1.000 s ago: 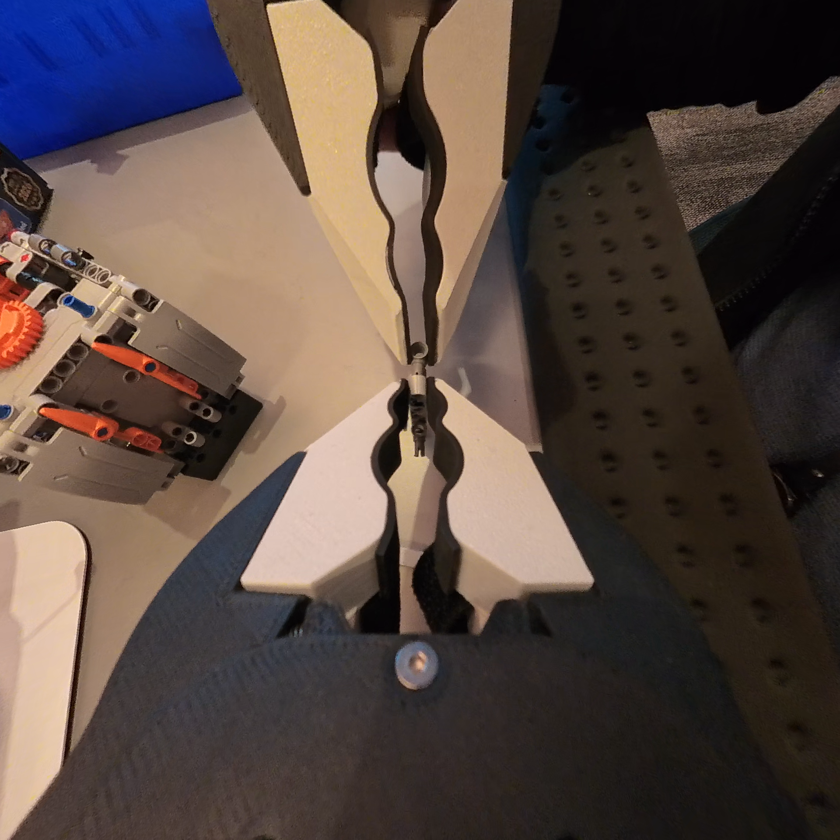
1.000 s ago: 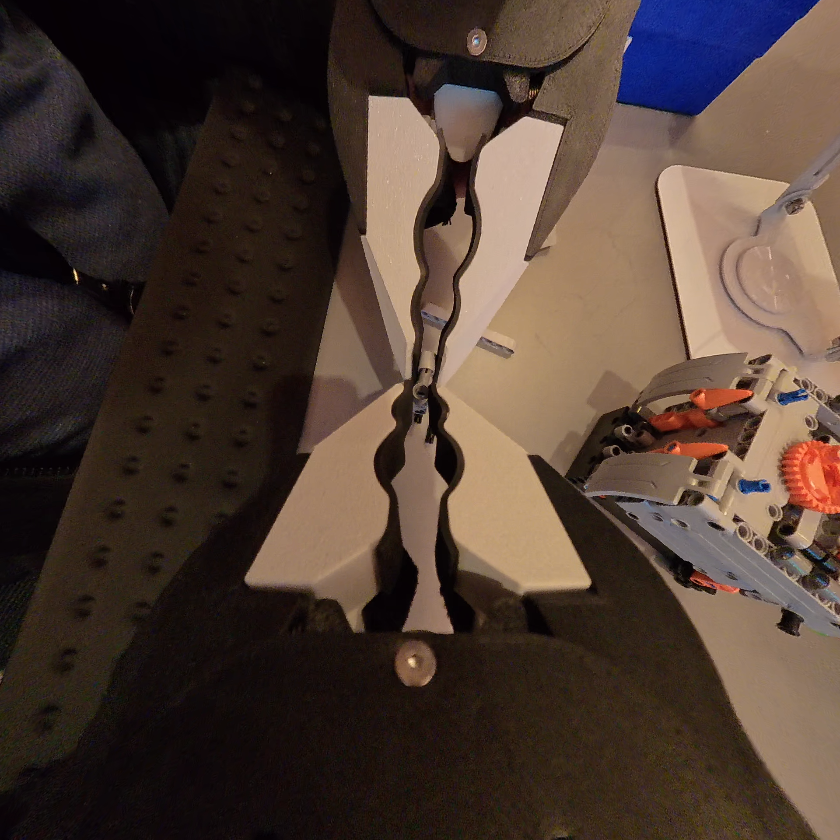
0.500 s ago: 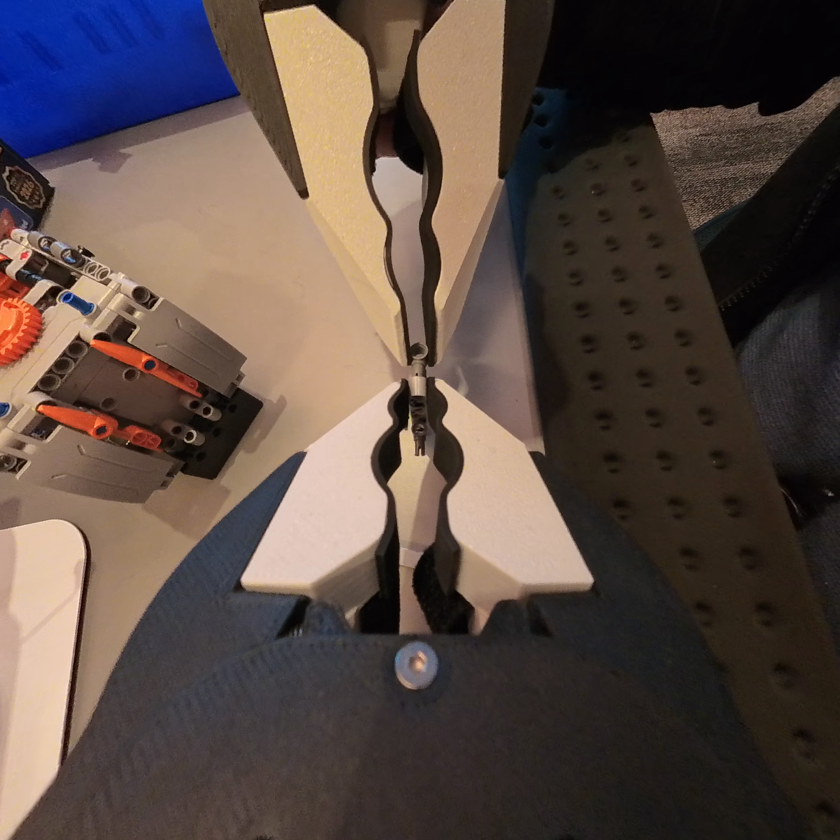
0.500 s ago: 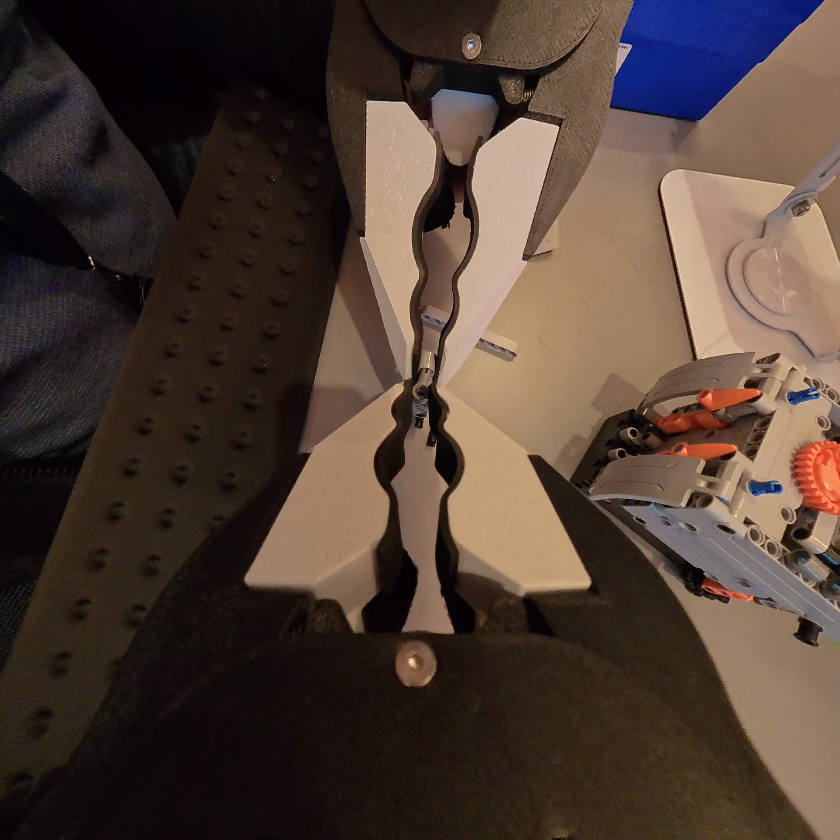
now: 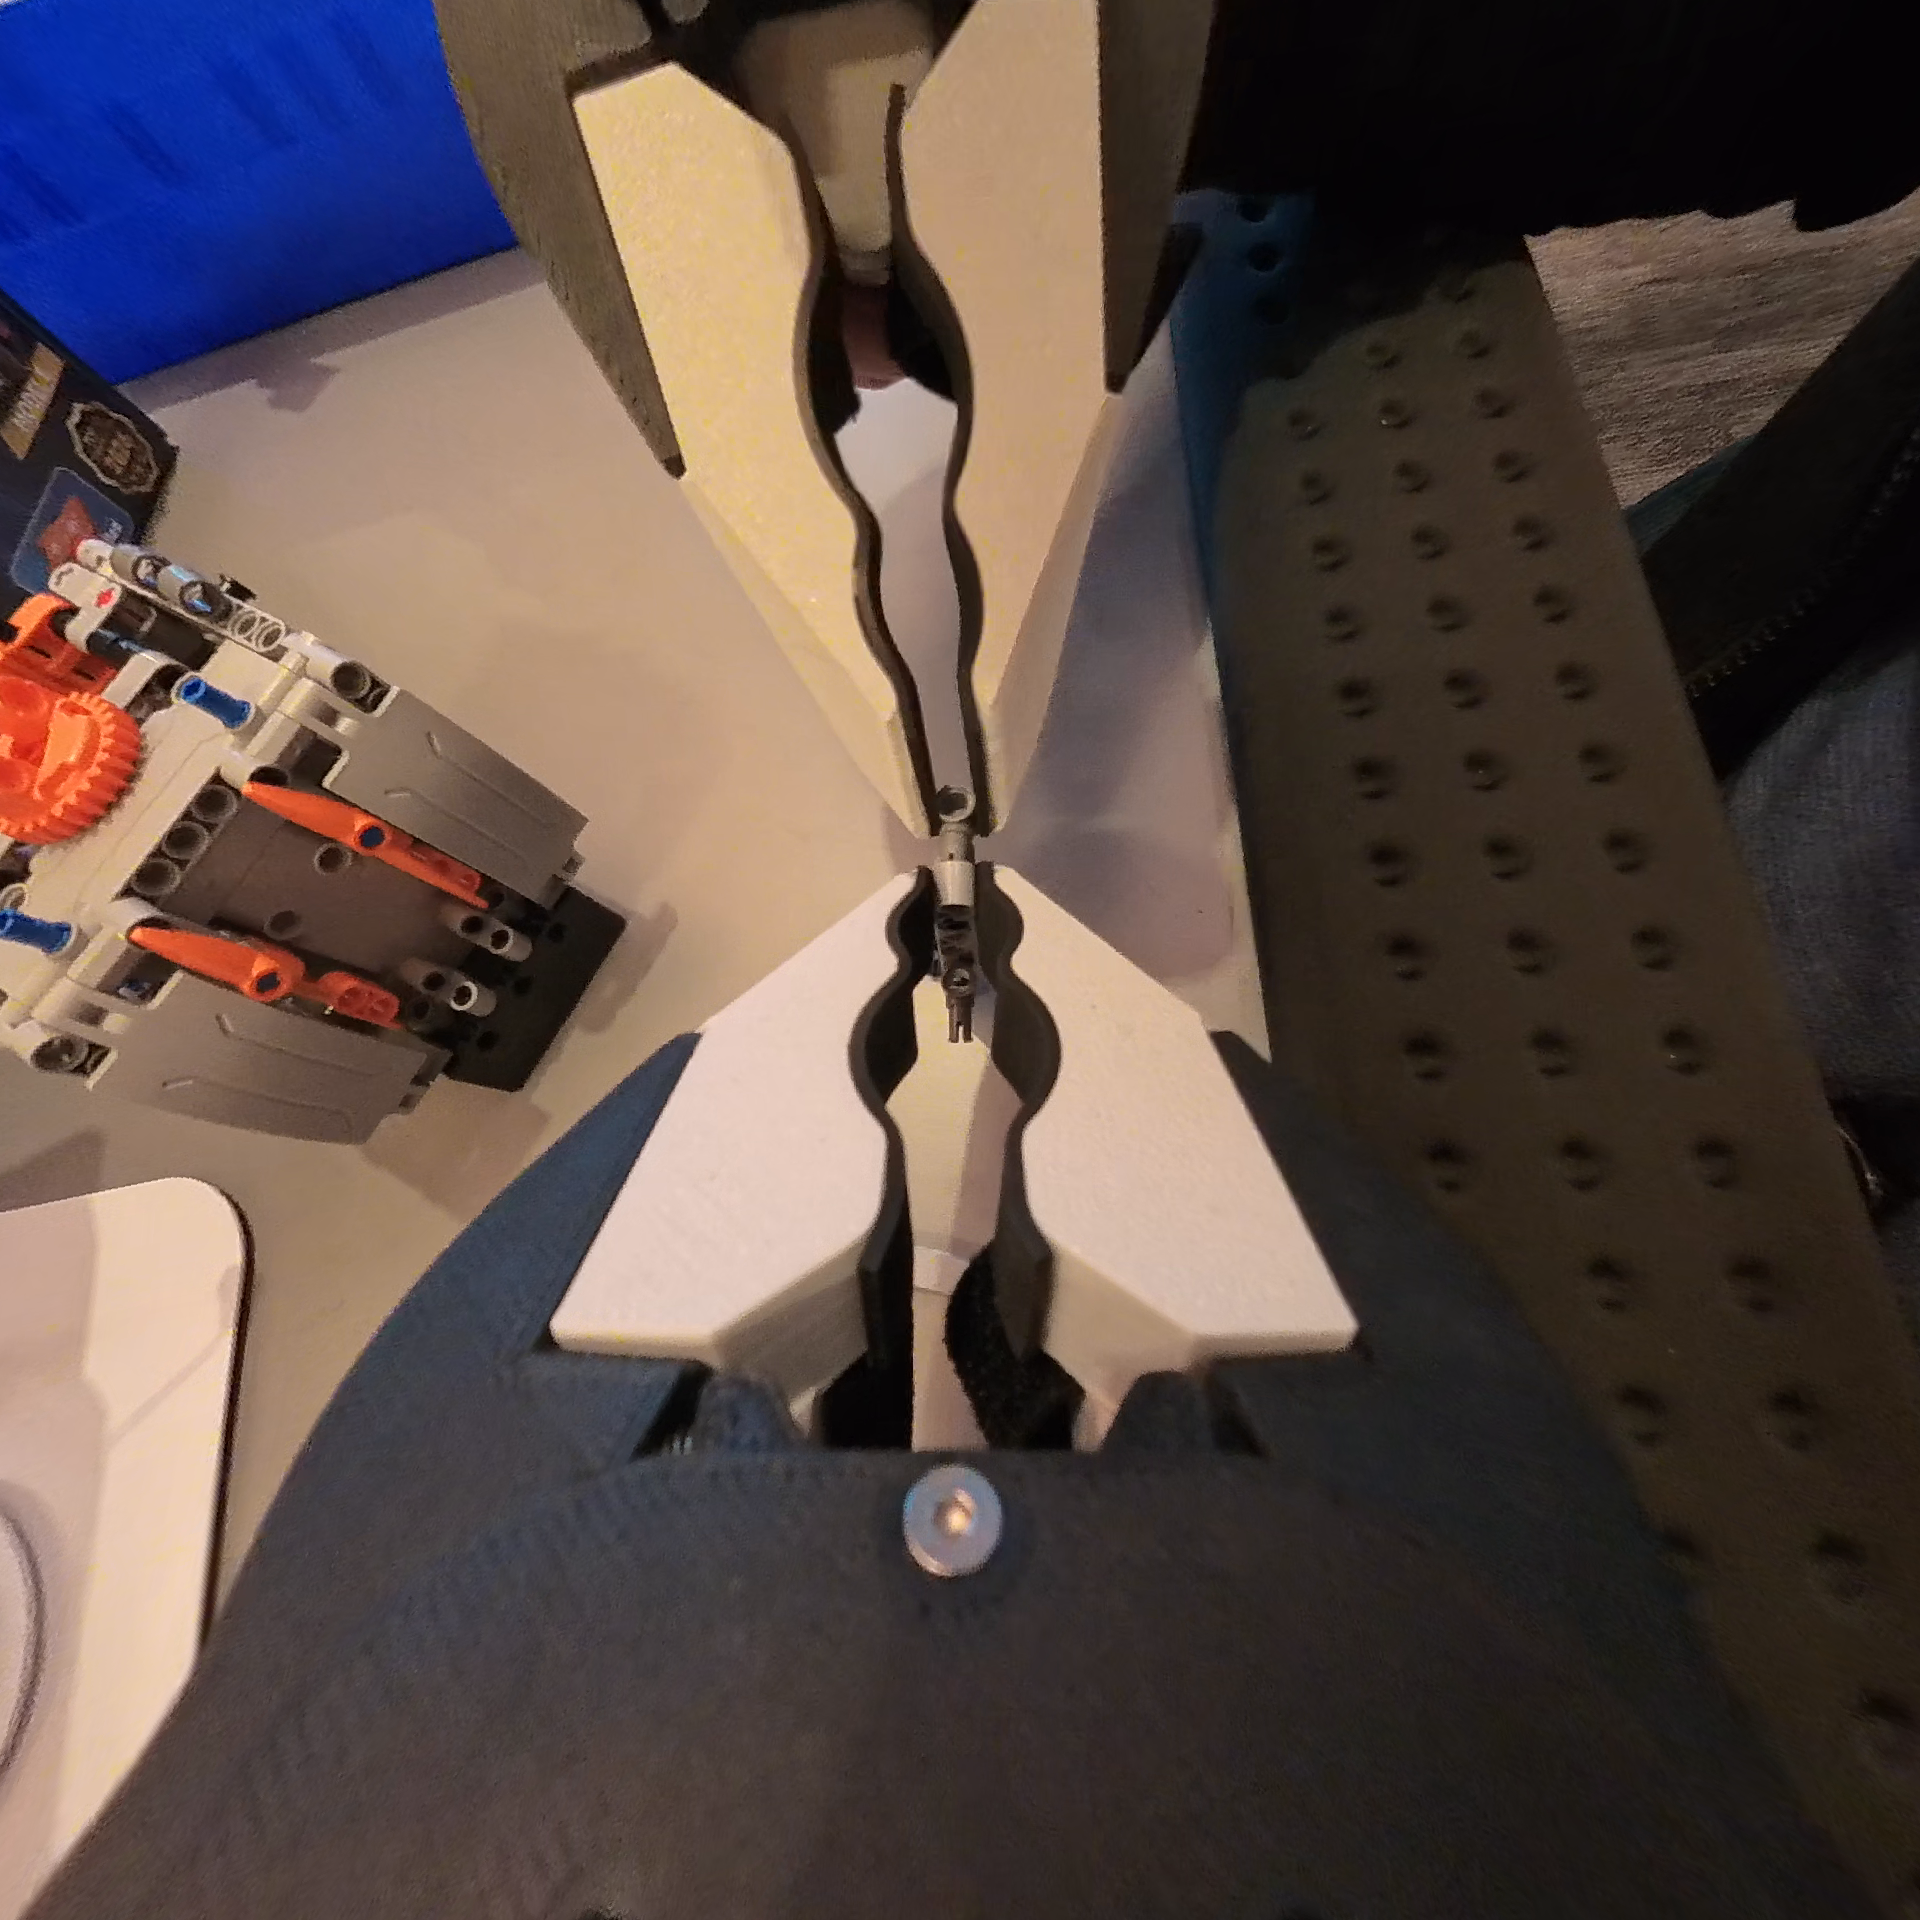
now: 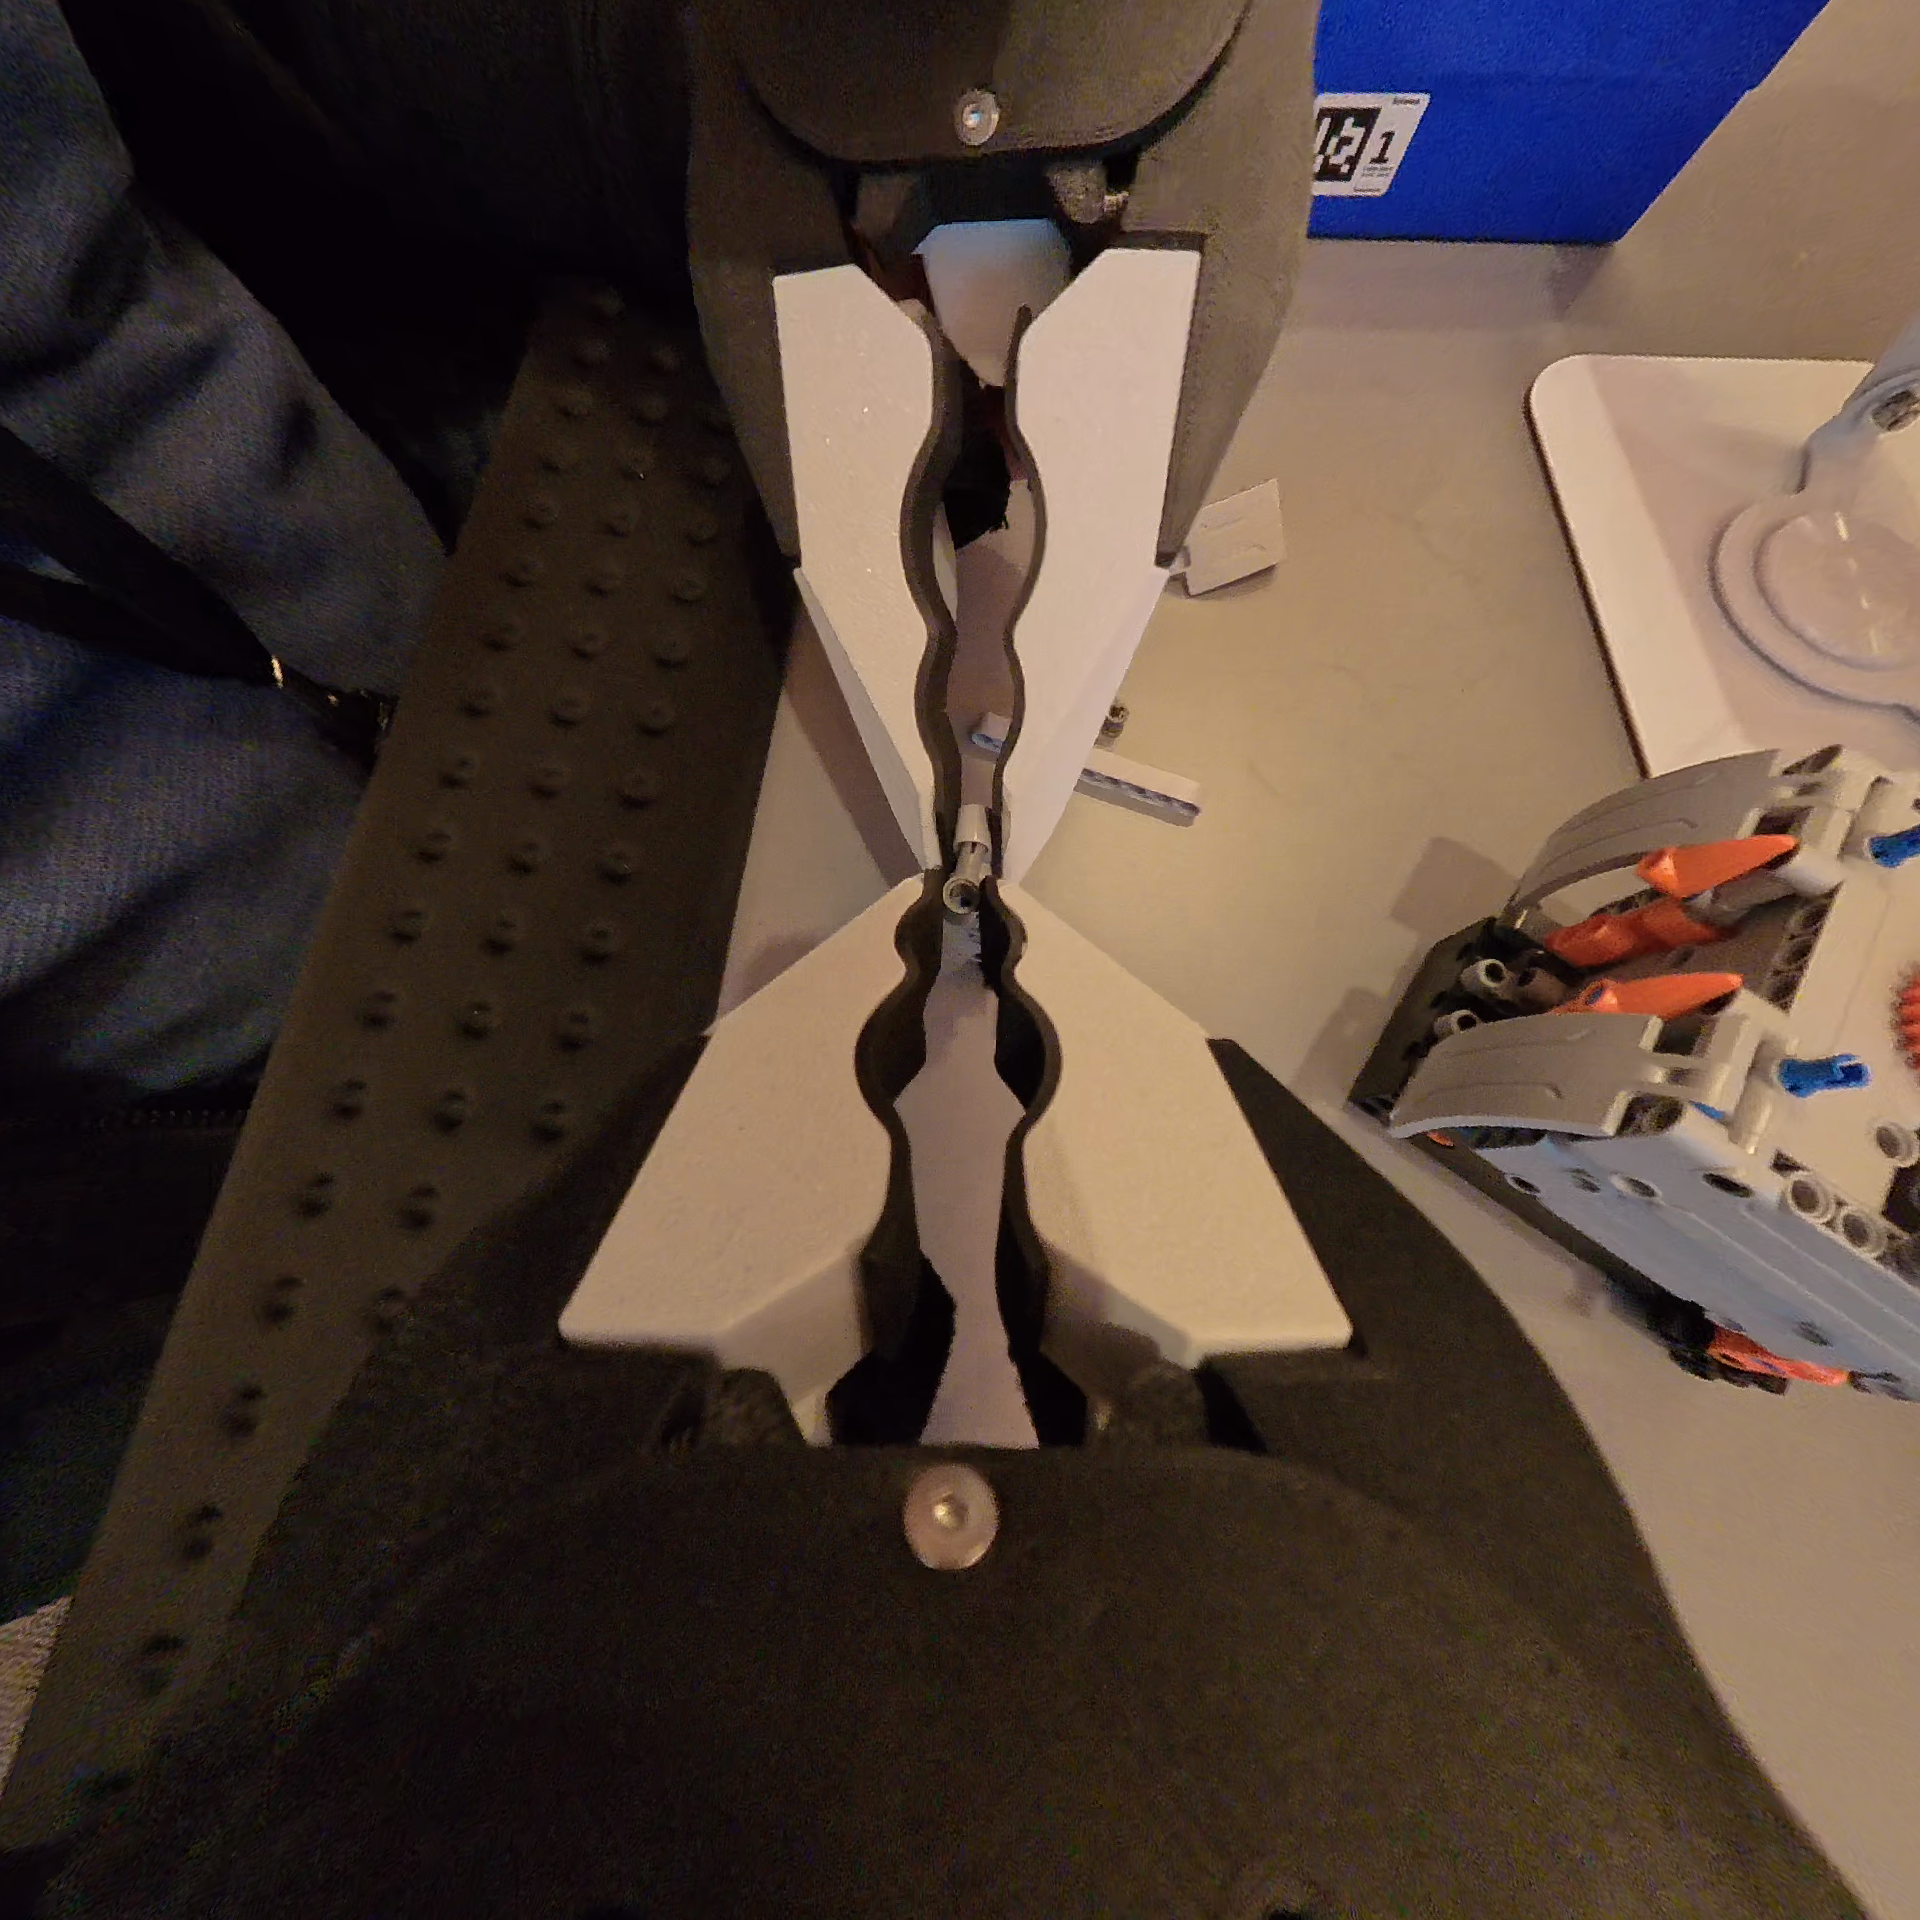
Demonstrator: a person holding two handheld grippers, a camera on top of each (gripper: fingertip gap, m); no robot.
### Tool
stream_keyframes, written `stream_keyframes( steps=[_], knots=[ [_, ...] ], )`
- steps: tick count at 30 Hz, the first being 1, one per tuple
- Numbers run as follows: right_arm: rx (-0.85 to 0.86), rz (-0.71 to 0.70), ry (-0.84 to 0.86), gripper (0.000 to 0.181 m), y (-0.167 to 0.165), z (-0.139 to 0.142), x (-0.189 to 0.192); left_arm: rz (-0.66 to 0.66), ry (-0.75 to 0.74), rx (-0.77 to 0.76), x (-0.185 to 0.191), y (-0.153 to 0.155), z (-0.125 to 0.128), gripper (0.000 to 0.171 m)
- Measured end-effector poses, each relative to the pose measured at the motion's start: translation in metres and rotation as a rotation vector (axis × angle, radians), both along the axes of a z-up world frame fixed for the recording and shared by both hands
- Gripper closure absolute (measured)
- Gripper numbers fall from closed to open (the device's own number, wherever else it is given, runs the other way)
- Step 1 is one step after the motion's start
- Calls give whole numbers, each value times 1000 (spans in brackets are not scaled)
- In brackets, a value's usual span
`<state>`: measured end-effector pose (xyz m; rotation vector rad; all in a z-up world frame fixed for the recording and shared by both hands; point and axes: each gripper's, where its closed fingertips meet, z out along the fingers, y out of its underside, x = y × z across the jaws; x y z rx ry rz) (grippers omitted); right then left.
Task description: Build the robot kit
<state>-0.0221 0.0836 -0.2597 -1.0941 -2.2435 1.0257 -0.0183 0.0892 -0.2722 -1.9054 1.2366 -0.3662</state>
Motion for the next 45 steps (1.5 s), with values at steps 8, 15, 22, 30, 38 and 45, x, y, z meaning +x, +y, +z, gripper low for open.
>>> stream_keyframes(
  steps=[8,15,22,30,38,45],
  knots=[
    [-221,-55,-53,177,3,3,-1,43,82,120,-3,7,4,166],
    [-410,-75,-113,177,6,5,1,71,254,279,-4,11,5,167],
    [-519,-63,-173,178,5,1,4,73,421,397,-3,11,3,166],
    [-523,-41,-206,177,1,-5,6,68,565,504,-3,11,0,166],
    [-534,-44,-224,178,2,-8,7,60,603,521,-3,12,-4,166],
    [-595,-65,-226,178,3,-6,5,60,588,521,-4,13,-3,166]
  ],
)
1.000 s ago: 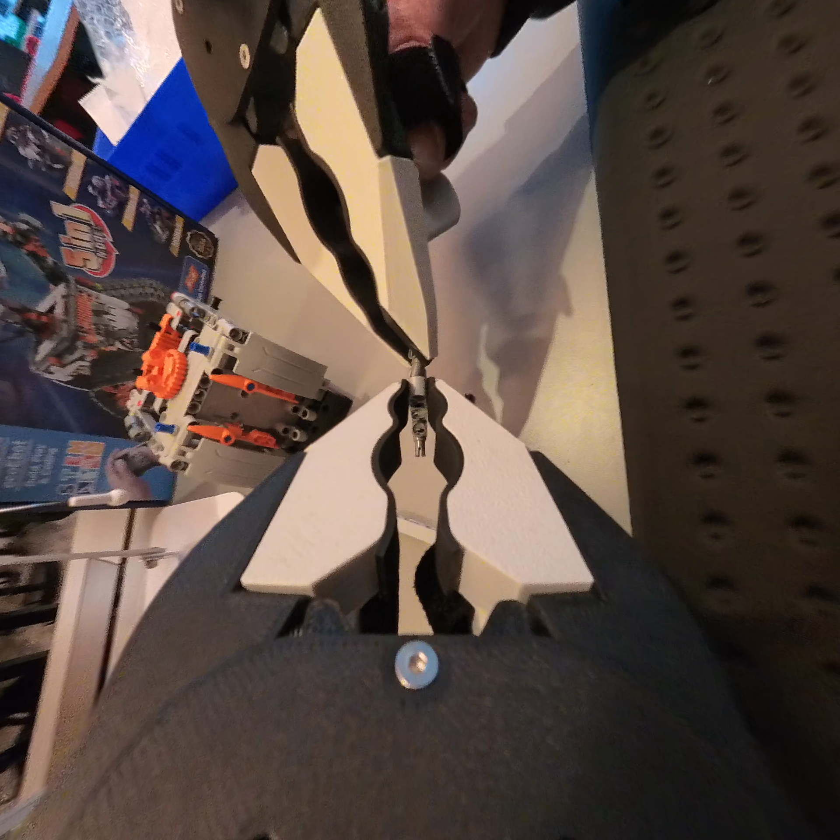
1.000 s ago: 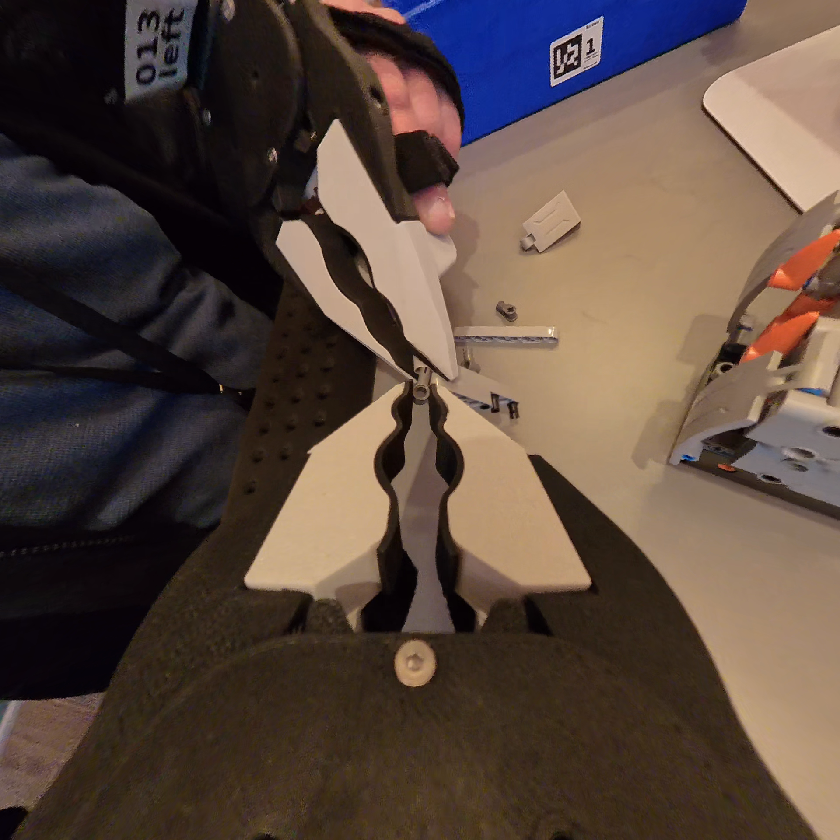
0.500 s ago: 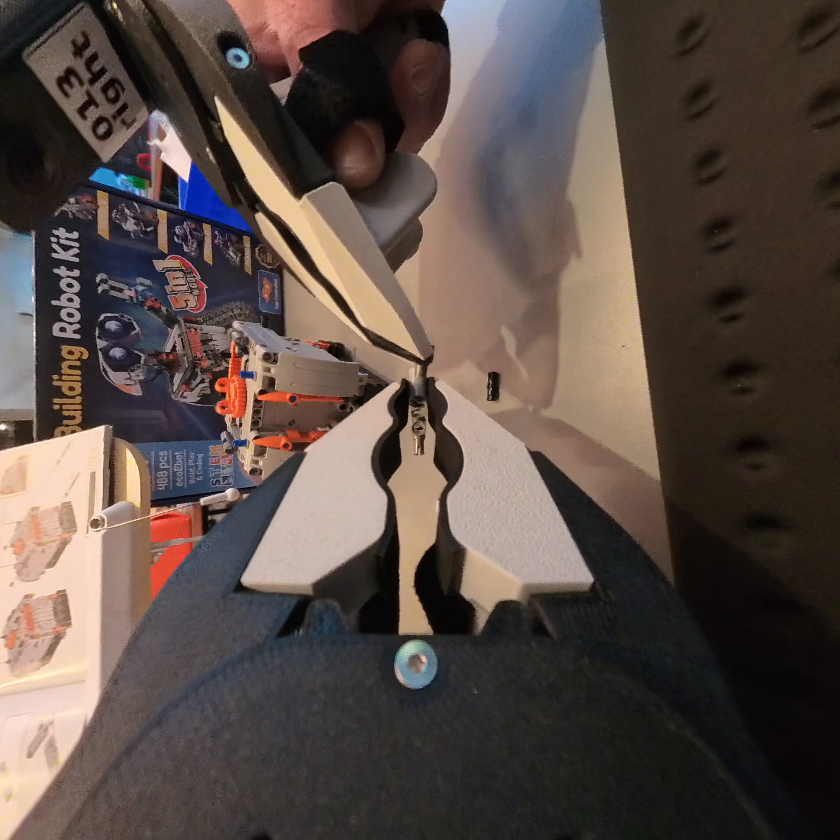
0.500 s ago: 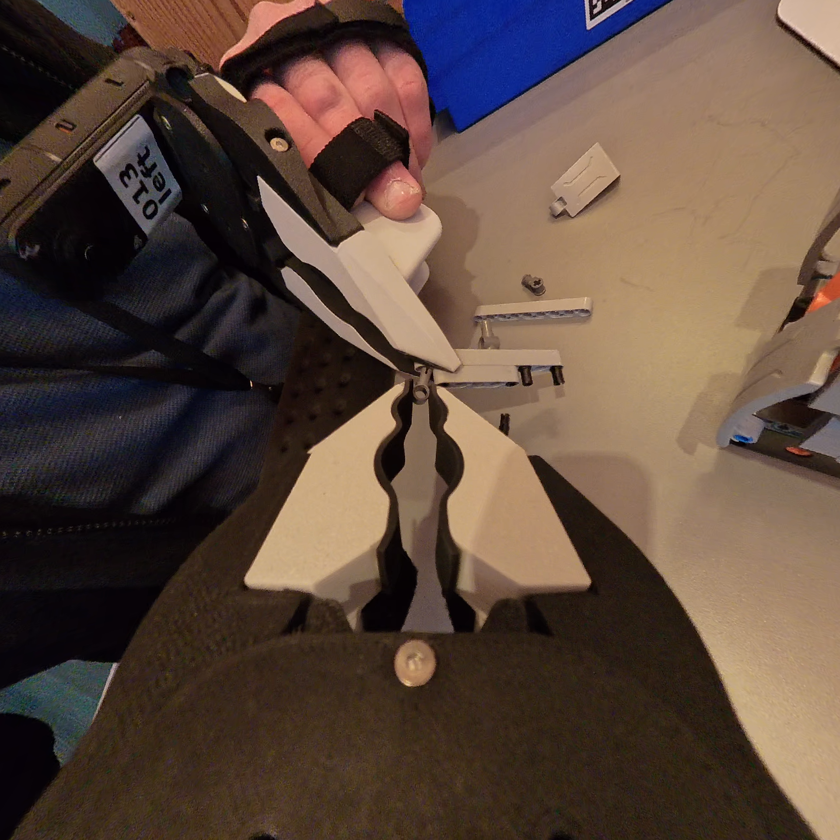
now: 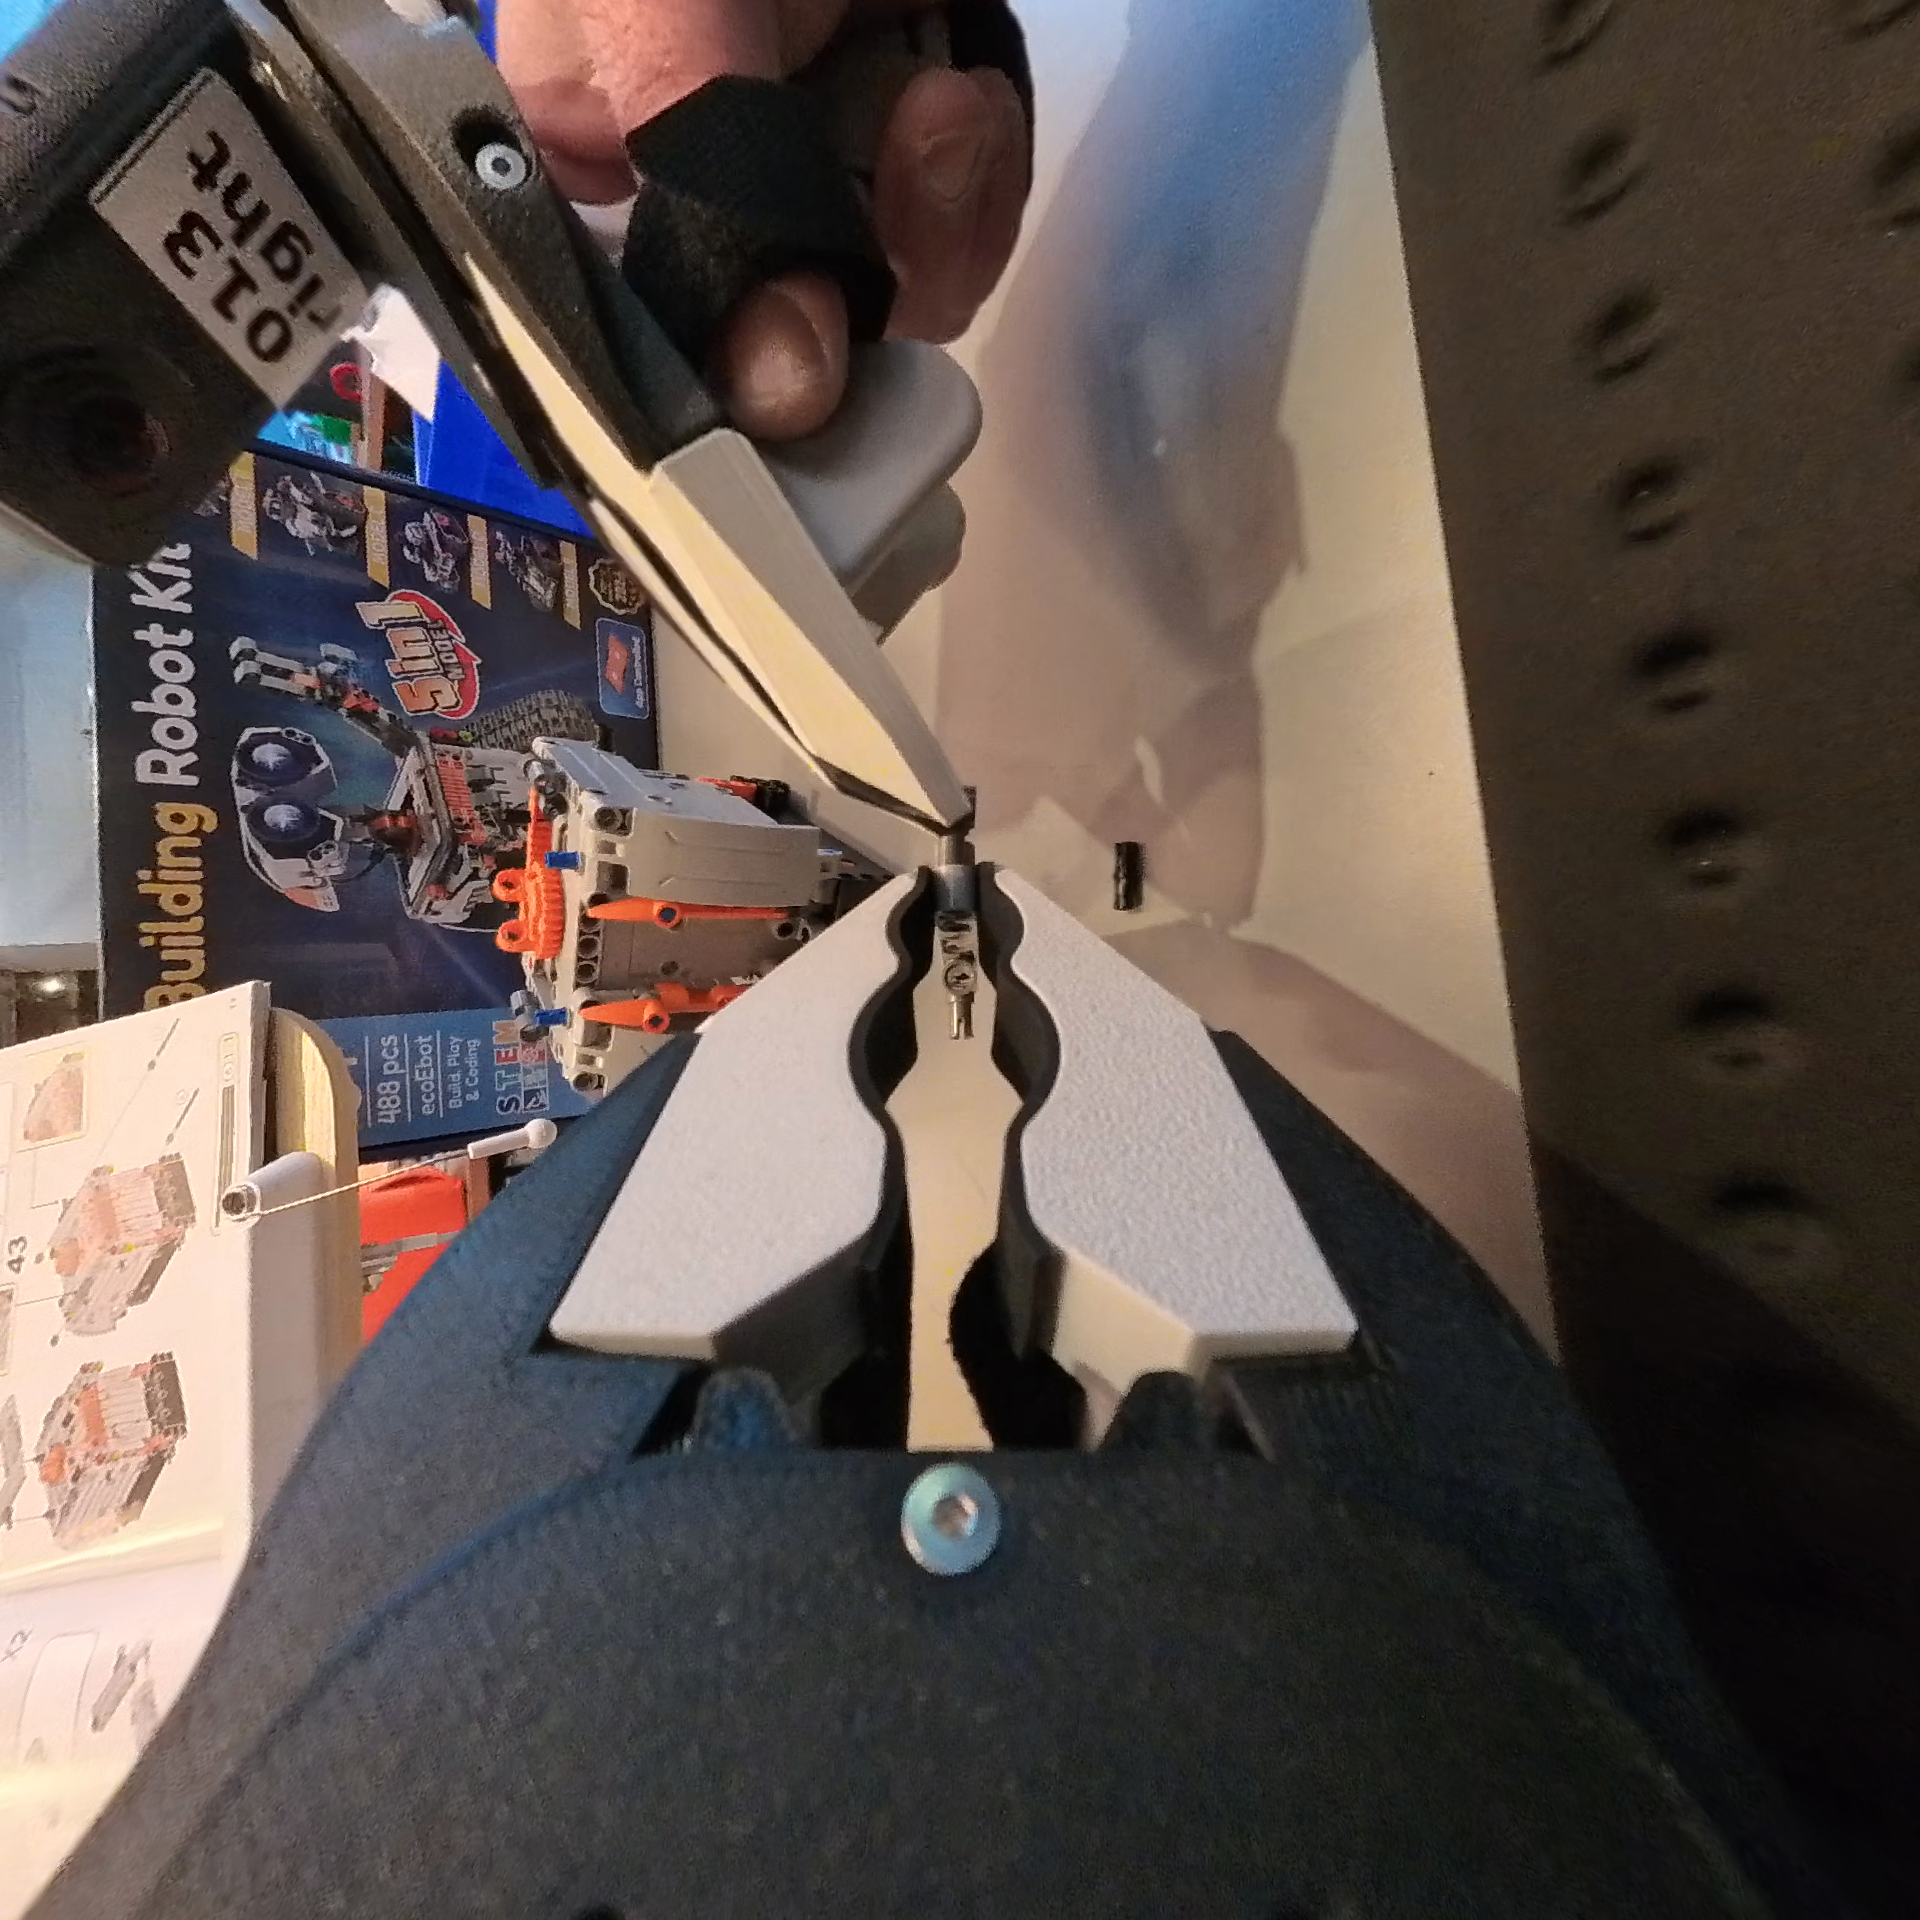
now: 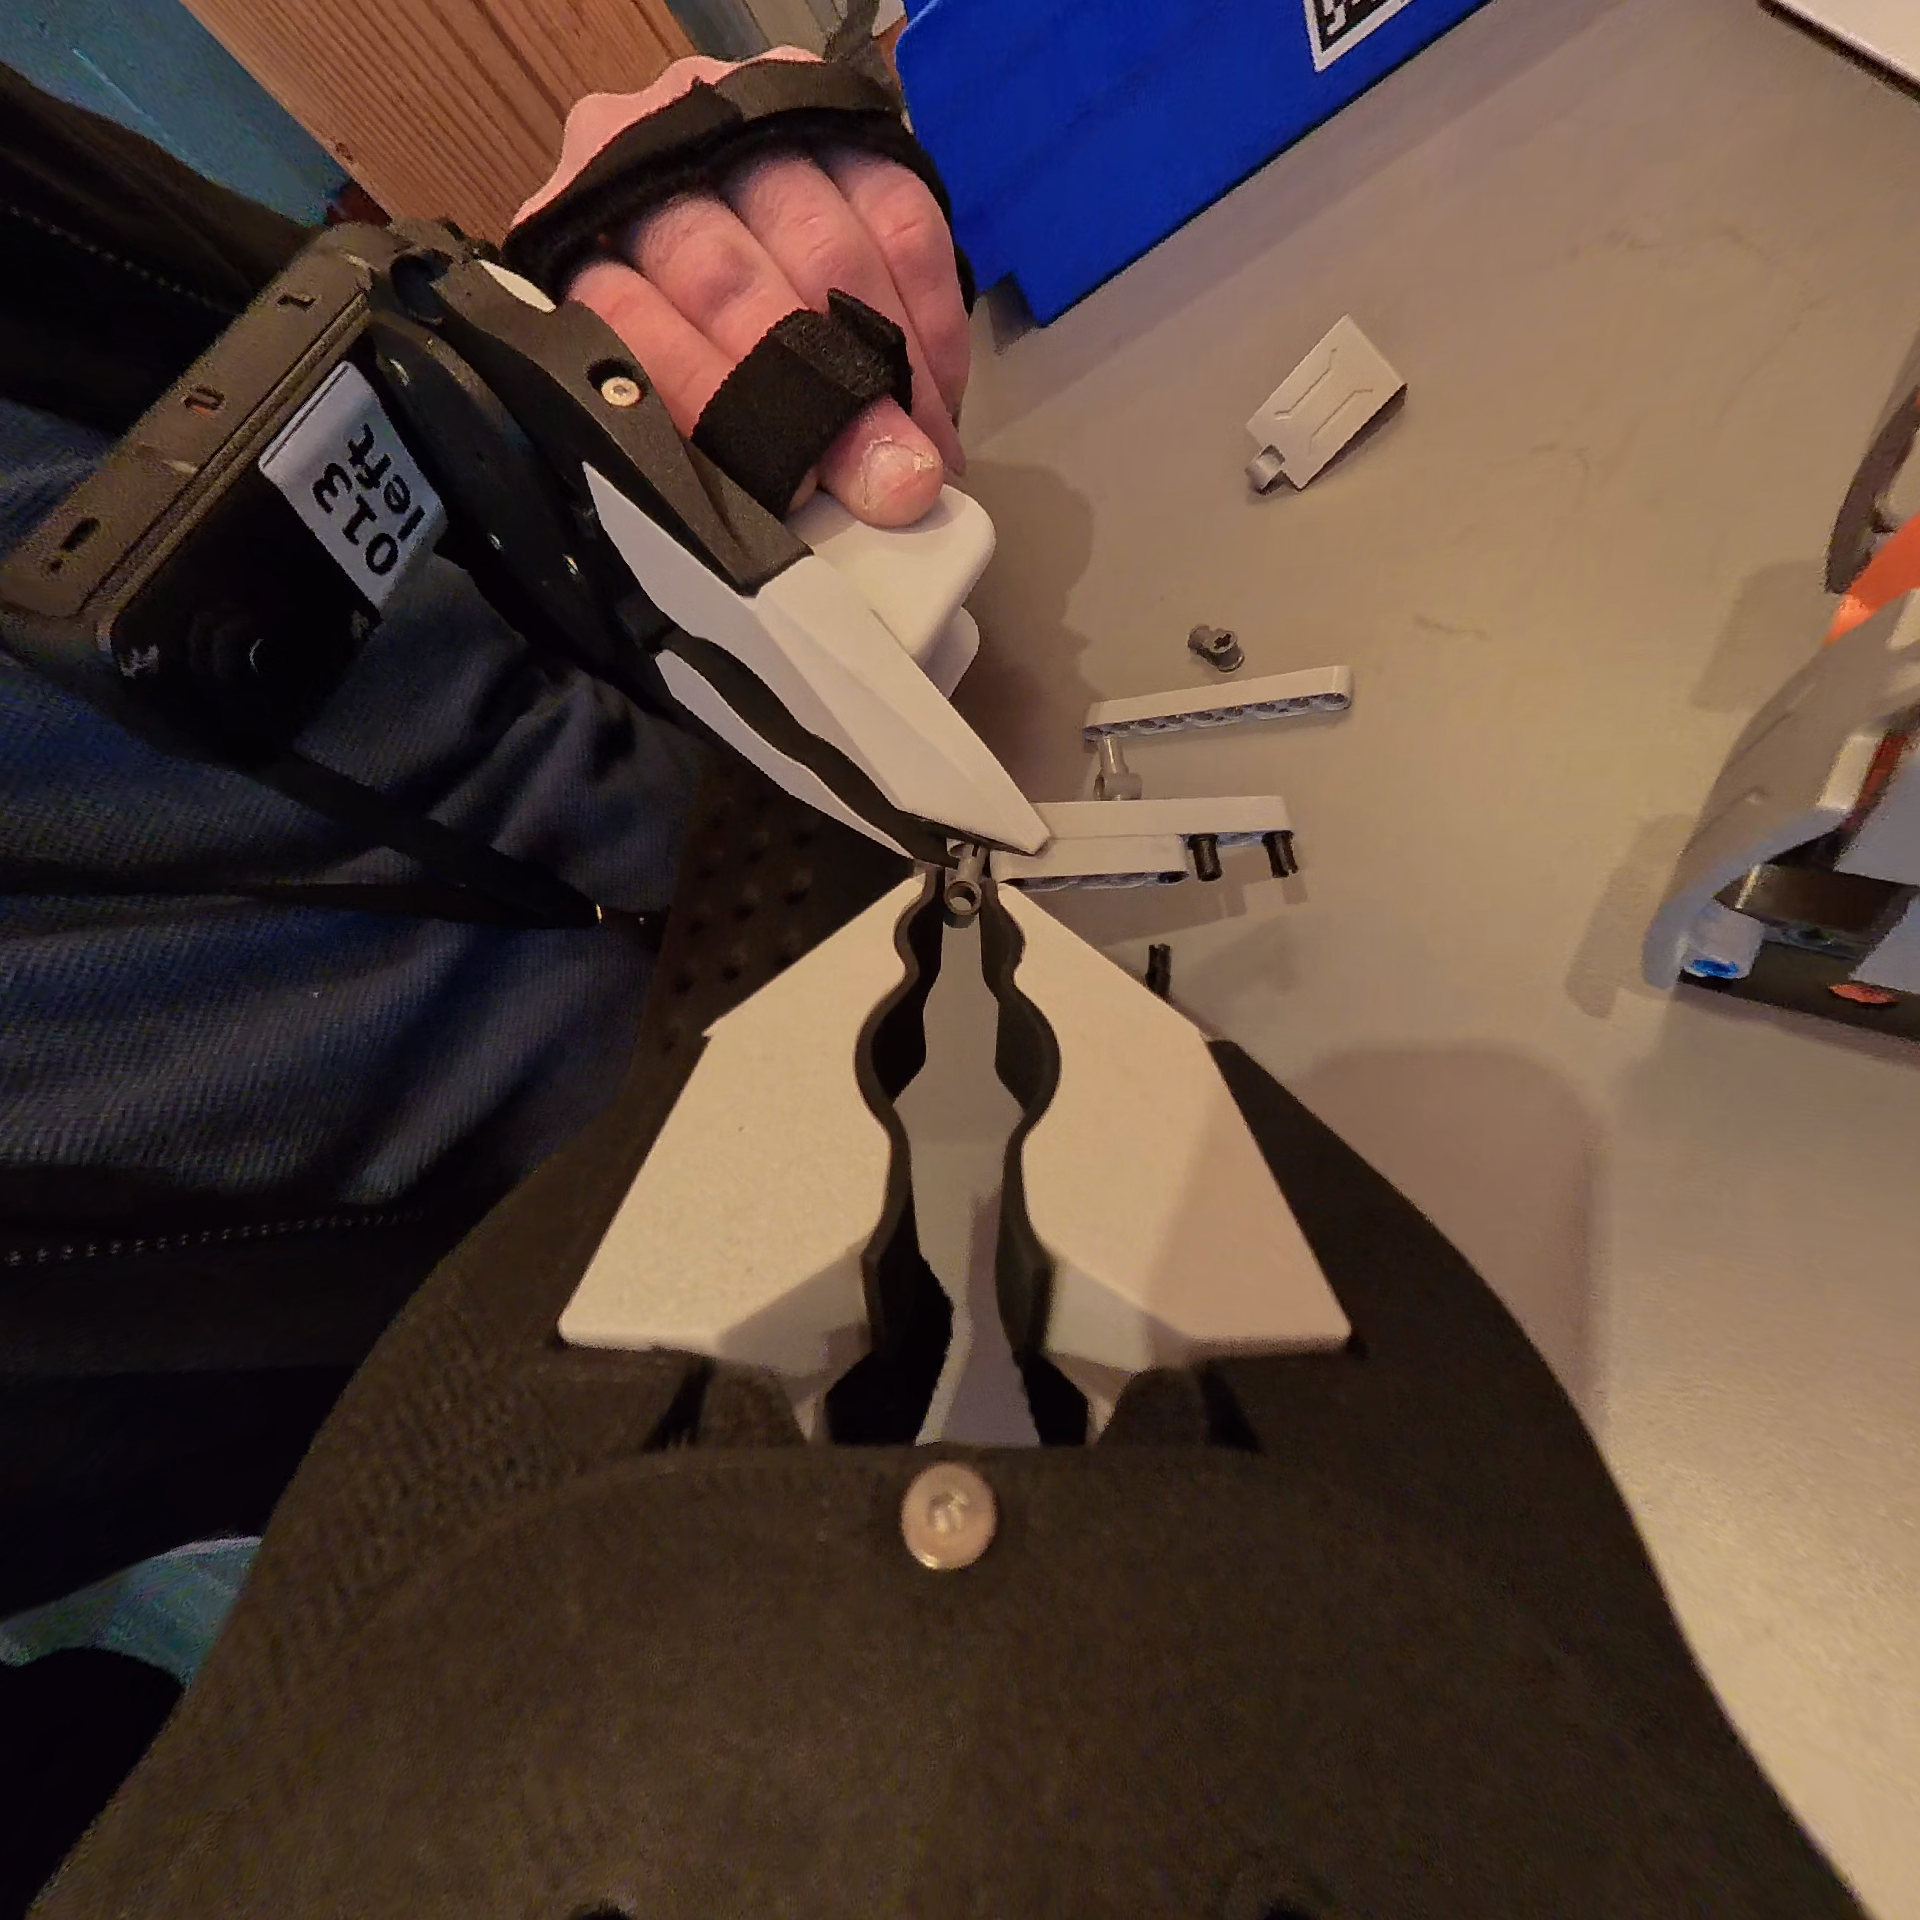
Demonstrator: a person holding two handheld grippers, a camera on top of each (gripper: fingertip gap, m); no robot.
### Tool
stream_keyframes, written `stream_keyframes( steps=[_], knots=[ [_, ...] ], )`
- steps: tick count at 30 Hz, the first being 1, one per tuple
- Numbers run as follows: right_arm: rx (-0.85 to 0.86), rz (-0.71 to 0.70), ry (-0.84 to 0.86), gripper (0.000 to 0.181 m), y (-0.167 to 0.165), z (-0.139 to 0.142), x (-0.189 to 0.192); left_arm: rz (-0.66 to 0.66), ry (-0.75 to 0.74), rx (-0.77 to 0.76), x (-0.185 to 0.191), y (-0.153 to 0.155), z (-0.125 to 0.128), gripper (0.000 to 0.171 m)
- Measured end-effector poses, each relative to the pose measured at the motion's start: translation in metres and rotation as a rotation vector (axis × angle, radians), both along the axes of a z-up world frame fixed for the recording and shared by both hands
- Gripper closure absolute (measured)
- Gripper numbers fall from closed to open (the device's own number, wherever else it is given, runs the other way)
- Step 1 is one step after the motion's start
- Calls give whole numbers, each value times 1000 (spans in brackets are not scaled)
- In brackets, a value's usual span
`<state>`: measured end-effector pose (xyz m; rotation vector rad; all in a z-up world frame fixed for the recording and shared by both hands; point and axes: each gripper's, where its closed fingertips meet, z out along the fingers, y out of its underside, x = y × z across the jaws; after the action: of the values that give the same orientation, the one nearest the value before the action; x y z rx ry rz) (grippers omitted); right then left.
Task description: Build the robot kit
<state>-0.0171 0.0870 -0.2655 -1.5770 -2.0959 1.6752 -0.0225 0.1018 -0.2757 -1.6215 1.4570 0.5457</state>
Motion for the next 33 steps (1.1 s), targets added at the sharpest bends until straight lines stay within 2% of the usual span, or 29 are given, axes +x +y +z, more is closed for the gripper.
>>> stream_keyframes(
  steps=[13,33],
  knots=[
    [1,50,-26,178,-7,-5,5,-31,12,-12,5,-4,-6,166],
    [-14,55,-8,178,-8,-2,4,-25,9,-4,6,-4,-4,167]
  ],
)
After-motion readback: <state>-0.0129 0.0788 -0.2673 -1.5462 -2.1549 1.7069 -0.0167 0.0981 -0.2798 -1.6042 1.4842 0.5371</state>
